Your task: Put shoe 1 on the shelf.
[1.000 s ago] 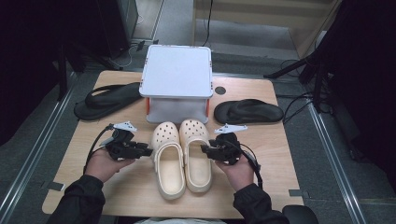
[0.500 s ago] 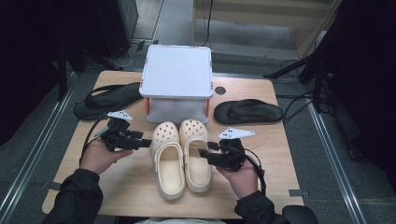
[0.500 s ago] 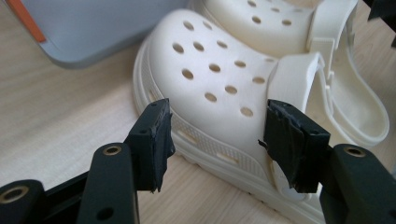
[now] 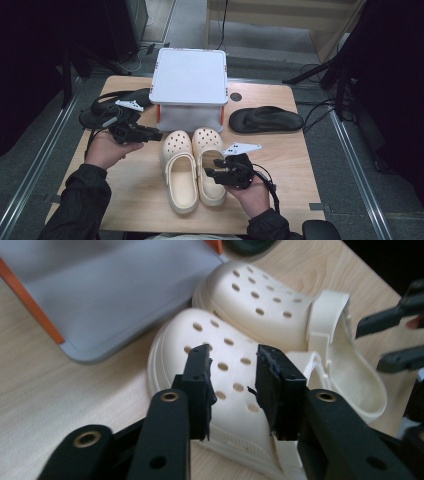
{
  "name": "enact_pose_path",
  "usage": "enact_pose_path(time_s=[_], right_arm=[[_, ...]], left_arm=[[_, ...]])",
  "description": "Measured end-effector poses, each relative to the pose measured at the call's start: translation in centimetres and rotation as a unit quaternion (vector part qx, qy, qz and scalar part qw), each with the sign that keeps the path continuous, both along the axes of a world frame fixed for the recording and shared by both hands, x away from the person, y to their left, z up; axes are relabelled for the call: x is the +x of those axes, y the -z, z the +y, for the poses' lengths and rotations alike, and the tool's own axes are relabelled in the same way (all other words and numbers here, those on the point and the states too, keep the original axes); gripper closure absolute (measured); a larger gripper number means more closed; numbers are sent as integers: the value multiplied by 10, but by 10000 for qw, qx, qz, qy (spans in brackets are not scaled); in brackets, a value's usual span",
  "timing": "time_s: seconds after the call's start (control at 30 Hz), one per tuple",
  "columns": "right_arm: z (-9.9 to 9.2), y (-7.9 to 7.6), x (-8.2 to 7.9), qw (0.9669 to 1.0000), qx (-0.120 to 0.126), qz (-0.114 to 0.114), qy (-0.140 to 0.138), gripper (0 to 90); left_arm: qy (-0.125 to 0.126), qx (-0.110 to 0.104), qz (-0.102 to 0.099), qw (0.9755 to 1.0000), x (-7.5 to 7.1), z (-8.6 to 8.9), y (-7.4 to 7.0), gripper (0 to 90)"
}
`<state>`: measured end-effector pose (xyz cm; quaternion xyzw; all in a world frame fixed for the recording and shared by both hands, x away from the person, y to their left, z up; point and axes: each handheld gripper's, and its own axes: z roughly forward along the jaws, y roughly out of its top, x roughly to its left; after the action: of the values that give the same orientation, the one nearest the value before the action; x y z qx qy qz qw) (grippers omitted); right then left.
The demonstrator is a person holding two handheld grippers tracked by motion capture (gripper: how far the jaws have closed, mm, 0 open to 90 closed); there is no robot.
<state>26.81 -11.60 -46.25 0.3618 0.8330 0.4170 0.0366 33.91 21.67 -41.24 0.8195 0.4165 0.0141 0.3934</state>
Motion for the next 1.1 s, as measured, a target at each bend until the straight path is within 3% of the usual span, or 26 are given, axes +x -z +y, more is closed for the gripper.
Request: enact_pose_path(time_s=[0.13, 0.27, 0.33, 0.43, 0.5, 0.77, 0.83, 0.93, 1.03, 1.1], right_arm=[[1, 1, -1, 10000, 24, 10, -15, 536], [4, 2, -1, 10000, 39, 48, -24, 536], [4, 2, -1, 10000, 40, 76, -10, 535], [7, 6, -3, 9999, 33, 132, -16, 530], [7, 8, -4, 9998, 28, 178, -18, 538], [11, 13, -8, 9997, -14, 233, 27, 545], [10, 14, -8, 9997, 8, 245, 82, 538], [10, 14, -9, 9995, 64, 288, 137, 550], [12, 17, -9, 9992, 42, 314, 224, 556], [15, 18, -9, 9991, 78, 334, 262, 548]], left_arm=[[10, 24, -71, 10000, 6, -1, -9, 765], [8, 92, -177, 9998, 20, -6, -24, 762], [14, 75, -179, 9998, 23, -7, -26, 785], [19, -149, -185, 9997, 32, -10, -35, 857], [57, -61, -182, 9998, 36, -12, -39, 879], [-45, 52, -361, 9993, 56, -12, -52, 891], [-106, -73, -387, 9992, 62, -9, -55, 900], [-139, -44, -383, 9992, 69, -8, -56, 900], [-200, 62, -257, 9994, 83, -10, -47, 899], [-209, 127, -280, 9993, 87, -11, -44, 899]])
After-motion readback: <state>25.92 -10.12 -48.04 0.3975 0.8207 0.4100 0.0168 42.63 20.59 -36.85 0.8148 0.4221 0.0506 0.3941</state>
